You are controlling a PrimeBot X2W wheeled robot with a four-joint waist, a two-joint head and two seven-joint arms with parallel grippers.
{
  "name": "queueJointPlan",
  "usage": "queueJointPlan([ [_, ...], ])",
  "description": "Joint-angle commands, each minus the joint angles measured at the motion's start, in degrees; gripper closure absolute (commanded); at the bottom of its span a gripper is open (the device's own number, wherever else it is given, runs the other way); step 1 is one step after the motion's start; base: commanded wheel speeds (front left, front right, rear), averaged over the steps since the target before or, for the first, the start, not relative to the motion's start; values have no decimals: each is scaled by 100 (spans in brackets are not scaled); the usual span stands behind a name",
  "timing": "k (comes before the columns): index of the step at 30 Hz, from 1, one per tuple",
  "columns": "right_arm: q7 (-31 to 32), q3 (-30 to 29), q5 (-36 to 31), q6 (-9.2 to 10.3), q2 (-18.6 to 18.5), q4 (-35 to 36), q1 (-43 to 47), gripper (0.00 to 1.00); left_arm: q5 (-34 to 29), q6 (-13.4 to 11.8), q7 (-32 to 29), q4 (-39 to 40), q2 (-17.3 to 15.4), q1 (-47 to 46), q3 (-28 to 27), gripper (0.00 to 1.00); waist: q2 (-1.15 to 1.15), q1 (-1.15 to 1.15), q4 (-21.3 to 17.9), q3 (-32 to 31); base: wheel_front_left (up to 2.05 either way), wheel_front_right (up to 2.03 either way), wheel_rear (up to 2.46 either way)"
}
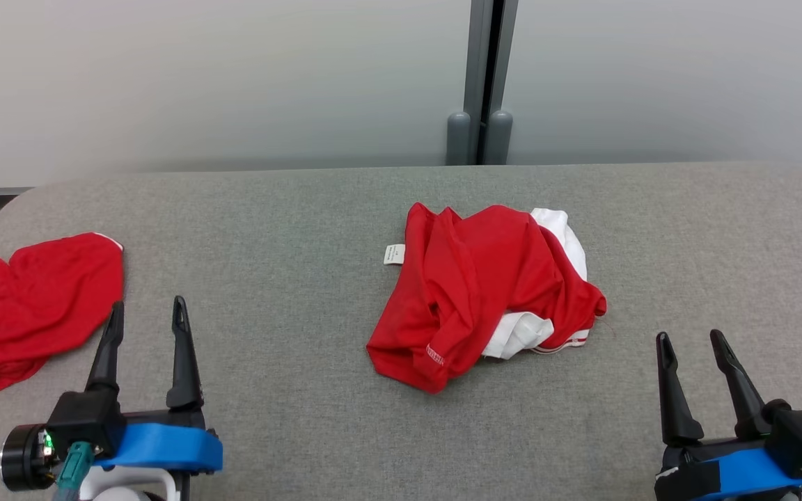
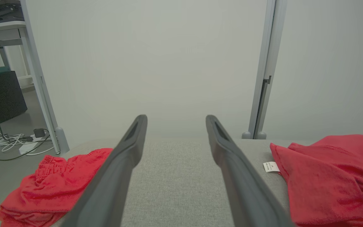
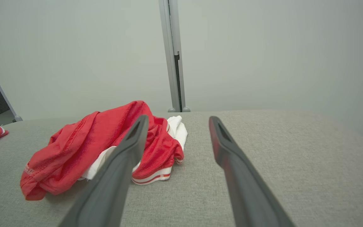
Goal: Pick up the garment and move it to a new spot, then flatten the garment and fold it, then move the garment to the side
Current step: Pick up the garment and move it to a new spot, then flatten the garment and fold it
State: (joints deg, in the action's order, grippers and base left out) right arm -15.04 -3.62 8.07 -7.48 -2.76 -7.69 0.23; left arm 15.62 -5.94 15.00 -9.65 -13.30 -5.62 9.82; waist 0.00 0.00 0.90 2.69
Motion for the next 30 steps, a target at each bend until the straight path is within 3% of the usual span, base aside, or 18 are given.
queueJointPlan([
  [1, -22, -3, -42, -3, -23, 2, 72, 0, -82, 57, 26, 51, 72, 159, -122, 0, 0, 0, 25, -30, 0, 0, 0],
  [15, -22, 8, -36, -3, -22, -80, 294, 0, -576, 600, 27, -249, 515, 791, -545, 0, 0, 0, 148, -224, 0, 0, 0],
  [30, -22, -1, -49, -3, -22, -103, 264, 0, -905, 857, 27, -291, 723, 684, -859, 0, 0, 0, 193, -182, 0, 0, 0],
])
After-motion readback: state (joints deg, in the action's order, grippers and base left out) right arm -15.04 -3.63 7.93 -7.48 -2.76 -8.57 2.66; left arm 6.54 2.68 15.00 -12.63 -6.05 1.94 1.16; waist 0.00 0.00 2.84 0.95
